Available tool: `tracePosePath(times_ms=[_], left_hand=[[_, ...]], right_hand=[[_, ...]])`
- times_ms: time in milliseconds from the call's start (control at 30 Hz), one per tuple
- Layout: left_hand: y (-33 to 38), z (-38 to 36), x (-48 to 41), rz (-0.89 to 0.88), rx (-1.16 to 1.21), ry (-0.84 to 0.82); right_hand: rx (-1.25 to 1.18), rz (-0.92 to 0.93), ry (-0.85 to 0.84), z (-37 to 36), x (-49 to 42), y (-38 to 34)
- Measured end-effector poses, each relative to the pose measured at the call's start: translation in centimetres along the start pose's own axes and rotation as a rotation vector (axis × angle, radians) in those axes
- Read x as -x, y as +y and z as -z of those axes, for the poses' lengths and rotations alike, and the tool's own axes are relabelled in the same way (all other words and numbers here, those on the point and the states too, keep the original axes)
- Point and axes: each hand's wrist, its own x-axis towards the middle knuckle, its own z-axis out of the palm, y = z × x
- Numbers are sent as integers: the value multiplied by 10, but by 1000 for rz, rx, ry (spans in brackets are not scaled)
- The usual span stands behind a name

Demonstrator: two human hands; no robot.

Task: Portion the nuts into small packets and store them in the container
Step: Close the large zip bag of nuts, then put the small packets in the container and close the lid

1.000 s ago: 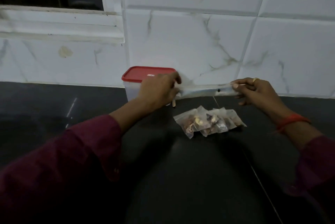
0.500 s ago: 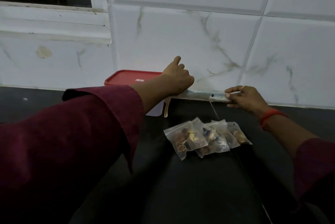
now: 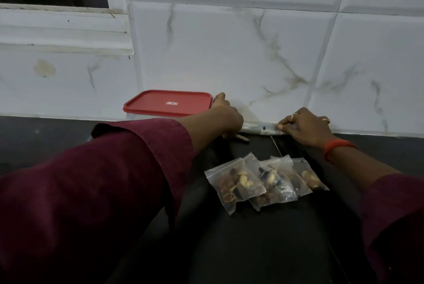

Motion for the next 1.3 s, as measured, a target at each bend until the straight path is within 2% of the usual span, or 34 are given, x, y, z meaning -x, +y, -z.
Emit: tracePosePath(times_ms=[100,300,400,500,600,667,767,867,933,1033,1300], left_hand=[[-7,-2,6,-22,9,116],[-38,1,28,-15,37,431],[-63,-2,48,25,186,590],[-87,-15,73,160,457,730],[-105,-44,97,403,666,810],[-111,-68,112,580,813,758],[-116,-99,127,756,1160,551],[-117,-117,137,750,1626,342],[-115,-123,145,684,1800,313],[-112,-125,164,619,1814,358],[-91,-125,258,572,1718,342]], right_hand=[[50,52,-81,14,2,1],[69,48,-51,29,12,-20],[38,25,-26,33,18,-38],[-35,16,-58,36,23,-64],[-195,35,-71,37,29,-101],[-311,33,-85,35,36,-130],[-439,-11,-112,27,44,-174],[-594,-112,-135,19,47,-202],[-728,-159,-153,15,52,-214],[-778,-136,-128,15,70,-225],[-781,-41,-98,43,159,-239]])
